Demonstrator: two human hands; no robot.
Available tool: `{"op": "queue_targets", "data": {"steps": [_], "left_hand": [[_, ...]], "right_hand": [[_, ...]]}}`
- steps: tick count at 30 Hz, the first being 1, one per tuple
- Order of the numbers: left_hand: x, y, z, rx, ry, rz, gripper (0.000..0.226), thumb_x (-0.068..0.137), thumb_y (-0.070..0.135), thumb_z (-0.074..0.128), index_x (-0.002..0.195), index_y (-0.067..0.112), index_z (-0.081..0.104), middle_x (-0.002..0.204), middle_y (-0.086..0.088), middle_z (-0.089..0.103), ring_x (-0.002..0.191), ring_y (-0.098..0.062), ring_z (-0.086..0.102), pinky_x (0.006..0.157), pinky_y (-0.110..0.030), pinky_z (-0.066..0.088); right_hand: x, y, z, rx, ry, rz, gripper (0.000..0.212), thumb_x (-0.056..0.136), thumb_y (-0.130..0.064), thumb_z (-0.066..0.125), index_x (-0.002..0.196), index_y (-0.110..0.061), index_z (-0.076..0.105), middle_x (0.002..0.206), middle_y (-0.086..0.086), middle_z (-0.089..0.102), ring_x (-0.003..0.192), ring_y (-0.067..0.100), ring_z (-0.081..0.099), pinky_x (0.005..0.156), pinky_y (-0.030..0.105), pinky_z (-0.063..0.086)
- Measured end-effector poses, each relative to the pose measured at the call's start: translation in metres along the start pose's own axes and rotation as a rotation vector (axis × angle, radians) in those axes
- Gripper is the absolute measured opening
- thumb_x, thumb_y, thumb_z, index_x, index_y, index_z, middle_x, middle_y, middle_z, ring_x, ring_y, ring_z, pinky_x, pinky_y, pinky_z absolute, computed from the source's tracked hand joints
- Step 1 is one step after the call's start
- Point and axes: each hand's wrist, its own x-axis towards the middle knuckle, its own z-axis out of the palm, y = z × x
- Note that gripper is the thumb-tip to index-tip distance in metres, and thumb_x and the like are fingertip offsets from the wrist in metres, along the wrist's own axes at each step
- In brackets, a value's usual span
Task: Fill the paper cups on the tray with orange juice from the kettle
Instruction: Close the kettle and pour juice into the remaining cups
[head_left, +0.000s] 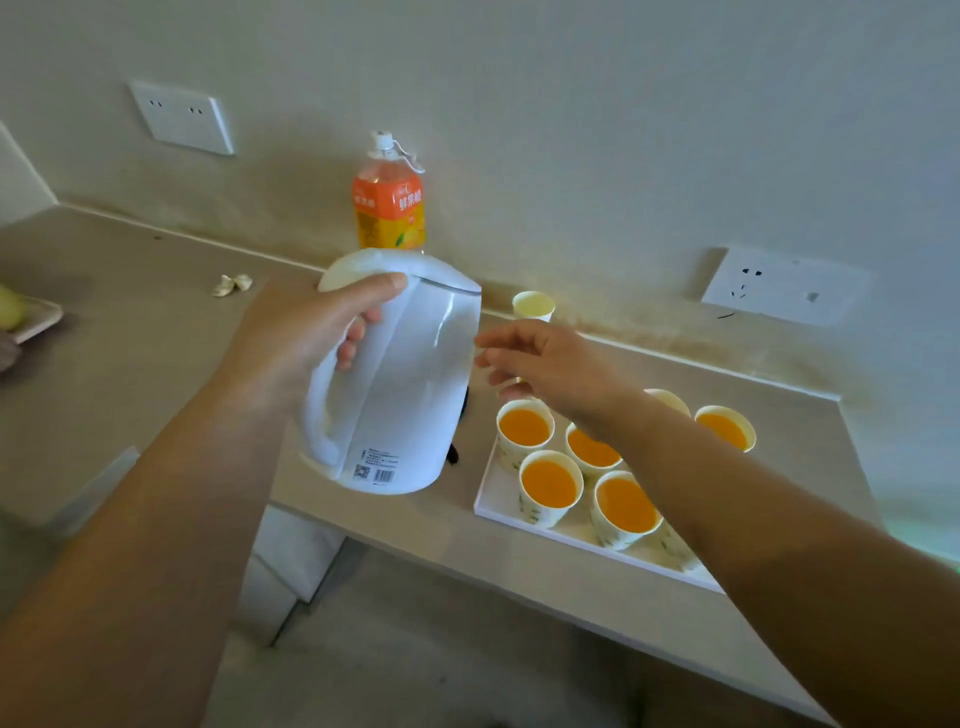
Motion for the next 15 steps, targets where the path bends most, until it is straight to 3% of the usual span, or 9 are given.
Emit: {"op": "queue_targets", "data": {"steps": [3, 5, 8, 10, 15], "left_hand": [[0.01, -0.008, -0.017, -0.017, 0.124, 0.045, 0.033, 0.046, 0.052, 0.075, 0.063, 0.027, 0.064, 0.057, 0.005, 0.058, 0.045, -0.01, 0.045, 0.053, -0.027, 0.037], [0.02, -0.015, -0.026, 0.017, 0.174, 0.065, 0.024, 0.059, 0.041, 0.075, 0.065, 0.022, 0.062, 0.049, 0.008, 0.056, 0.039, -0.007, 0.044, 0.053, -0.026, 0.038], [0.028, -0.025, -0.031, 0.073, 0.236, 0.12, 0.017, 0.075, 0.025, 0.07, 0.066, 0.017, 0.057, 0.042, 0.009, 0.052, 0.036, -0.003, 0.044, 0.045, -0.016, 0.04], [0.047, -0.033, -0.042, 0.085, 0.271, 0.136, 0.015, 0.076, 0.022, 0.069, 0.067, 0.018, 0.058, 0.043, 0.01, 0.052, 0.037, -0.001, 0.044, 0.041, -0.01, 0.038], [0.085, -0.053, -0.067, 0.096, 0.18, 0.122, 0.021, 0.079, 0.016, 0.069, 0.063, 0.02, 0.057, 0.041, 0.009, 0.049, 0.038, -0.002, 0.043, 0.041, -0.01, 0.037]], "right_hand": [[0.027, 0.027, 0.007, -0.186, 0.01, 0.087, 0.029, 0.092, -0.014, 0.057, 0.121, -0.017, 0.057, 0.115, -0.001, 0.06, 0.097, 0.011, 0.054, 0.088, 0.025, 0.046], [0.047, 0.04, 0.018, -0.303, -0.071, 0.088, 0.041, 0.091, -0.017, 0.059, 0.131, -0.013, 0.051, 0.124, -0.002, 0.054, 0.109, 0.011, 0.051, 0.09, 0.021, 0.038], [0.074, 0.058, 0.038, -0.607, -0.212, 0.041, 0.049, 0.089, -0.026, 0.063, 0.134, -0.014, 0.048, 0.131, 0.003, 0.049, 0.123, 0.026, 0.044, 0.097, 0.031, 0.036], [0.106, 0.072, 0.059, -0.832, -0.285, 0.075, 0.061, 0.09, -0.033, 0.059, 0.144, -0.017, 0.035, 0.148, 0.009, 0.03, 0.137, 0.032, 0.026, 0.109, 0.037, 0.024], [0.16, 0.114, 0.096, -1.001, -0.254, 0.076, 0.062, 0.092, -0.04, 0.054, 0.148, -0.031, 0.028, 0.158, 0.0, 0.009, 0.145, 0.027, 0.001, 0.115, 0.042, 0.015]]}}
